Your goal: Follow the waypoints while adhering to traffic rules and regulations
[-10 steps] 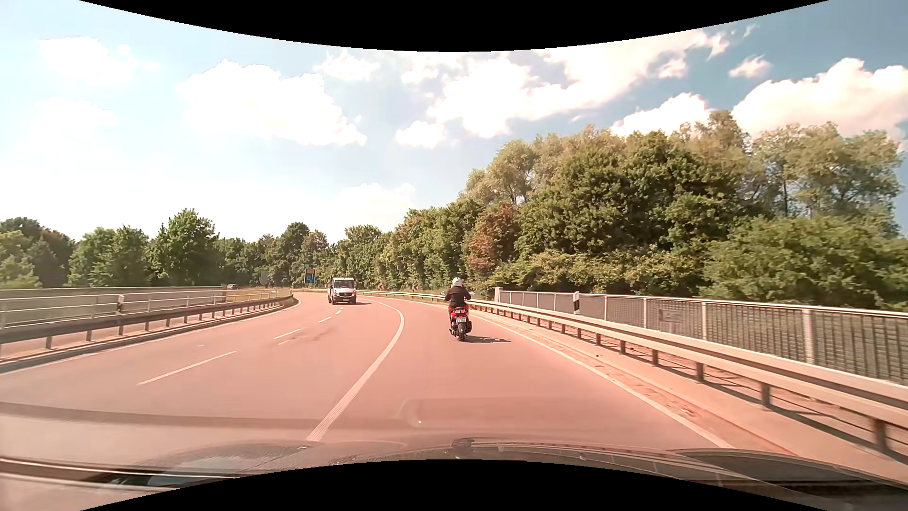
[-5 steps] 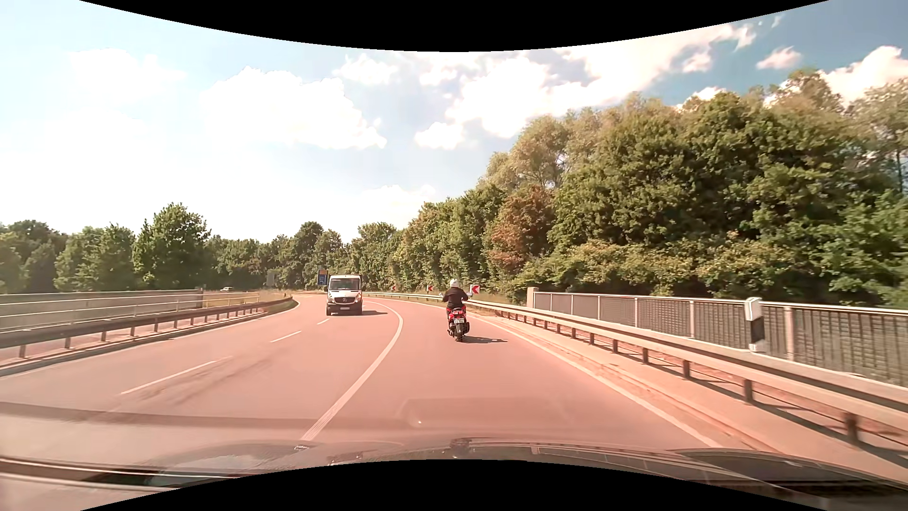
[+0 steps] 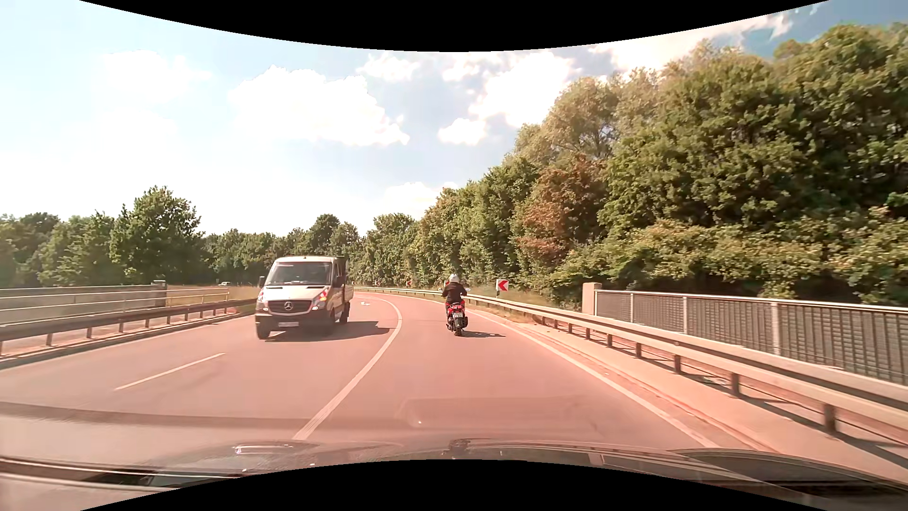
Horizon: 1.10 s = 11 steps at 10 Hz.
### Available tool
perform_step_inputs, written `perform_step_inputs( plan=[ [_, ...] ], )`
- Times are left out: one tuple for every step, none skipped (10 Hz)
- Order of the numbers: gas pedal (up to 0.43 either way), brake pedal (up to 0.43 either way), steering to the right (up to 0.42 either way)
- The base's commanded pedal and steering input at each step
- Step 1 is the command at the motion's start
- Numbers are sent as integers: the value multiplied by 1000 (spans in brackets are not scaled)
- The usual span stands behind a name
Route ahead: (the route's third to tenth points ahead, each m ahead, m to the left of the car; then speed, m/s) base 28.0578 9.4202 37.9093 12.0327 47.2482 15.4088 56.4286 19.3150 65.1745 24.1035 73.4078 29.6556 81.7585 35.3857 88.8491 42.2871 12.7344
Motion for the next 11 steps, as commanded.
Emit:
perform_step_inputs(
  plan=[
    [177, 12, -41],
    [177, 6, -41],
    [177, 12, -43],
    [177, 12, -44],
    [189, 12, -44],
    [197, 12, -44],
    [197, 6, -44],
    [209, 12, -43],
    [209, 6, -42],
    [209, 6, -42],
    [209, 6, -41]
  ],
)
